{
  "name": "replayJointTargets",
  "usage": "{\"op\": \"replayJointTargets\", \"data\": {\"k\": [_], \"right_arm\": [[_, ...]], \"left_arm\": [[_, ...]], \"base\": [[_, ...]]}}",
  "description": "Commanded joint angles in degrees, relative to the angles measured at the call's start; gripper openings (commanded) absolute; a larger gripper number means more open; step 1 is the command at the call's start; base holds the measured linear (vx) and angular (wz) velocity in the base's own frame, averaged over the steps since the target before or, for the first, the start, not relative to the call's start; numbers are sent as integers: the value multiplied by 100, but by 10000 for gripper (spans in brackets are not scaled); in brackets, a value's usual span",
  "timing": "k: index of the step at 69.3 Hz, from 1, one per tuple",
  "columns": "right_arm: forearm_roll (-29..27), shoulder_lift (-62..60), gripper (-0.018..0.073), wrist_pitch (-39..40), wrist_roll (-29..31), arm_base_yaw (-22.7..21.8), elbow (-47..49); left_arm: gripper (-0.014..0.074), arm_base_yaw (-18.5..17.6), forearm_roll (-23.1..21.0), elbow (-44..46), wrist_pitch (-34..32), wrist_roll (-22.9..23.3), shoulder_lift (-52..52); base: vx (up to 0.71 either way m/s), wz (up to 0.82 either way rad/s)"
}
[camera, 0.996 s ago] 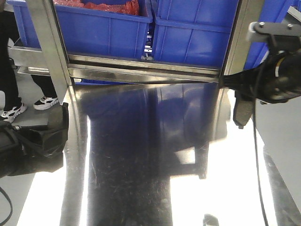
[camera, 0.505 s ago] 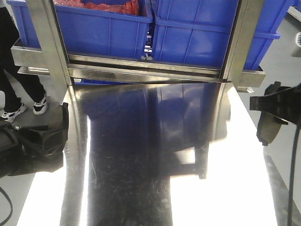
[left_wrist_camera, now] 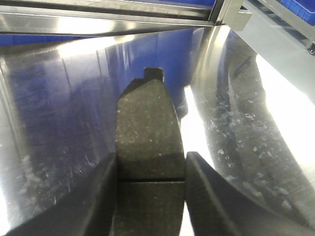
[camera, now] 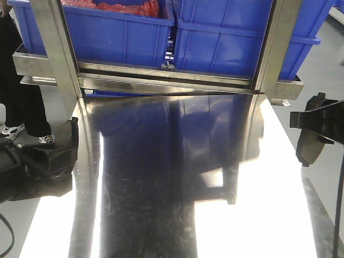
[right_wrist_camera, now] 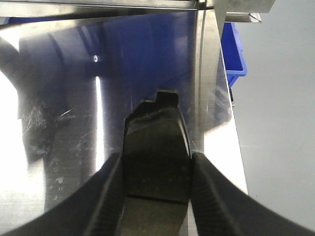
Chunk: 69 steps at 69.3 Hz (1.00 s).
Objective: Move and align brake pads A on conveyor
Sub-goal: 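Back the base away and turn from the steel table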
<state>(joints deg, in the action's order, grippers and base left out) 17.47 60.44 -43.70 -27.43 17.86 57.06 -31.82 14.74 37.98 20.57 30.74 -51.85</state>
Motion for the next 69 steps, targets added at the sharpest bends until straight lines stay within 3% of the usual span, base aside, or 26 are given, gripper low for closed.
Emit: {"op": "replayJointTargets", "data": {"k": [1,69], "right_arm": [[182,-107,4,441,58,-4,162],[182,-107,4,441,58,-4,162]], "left_arm": [[20,-26,56,153,-460,-3,76],[20,-26,56,153,-460,-3,76]], "base": [[0,0],[-1,1]]}}
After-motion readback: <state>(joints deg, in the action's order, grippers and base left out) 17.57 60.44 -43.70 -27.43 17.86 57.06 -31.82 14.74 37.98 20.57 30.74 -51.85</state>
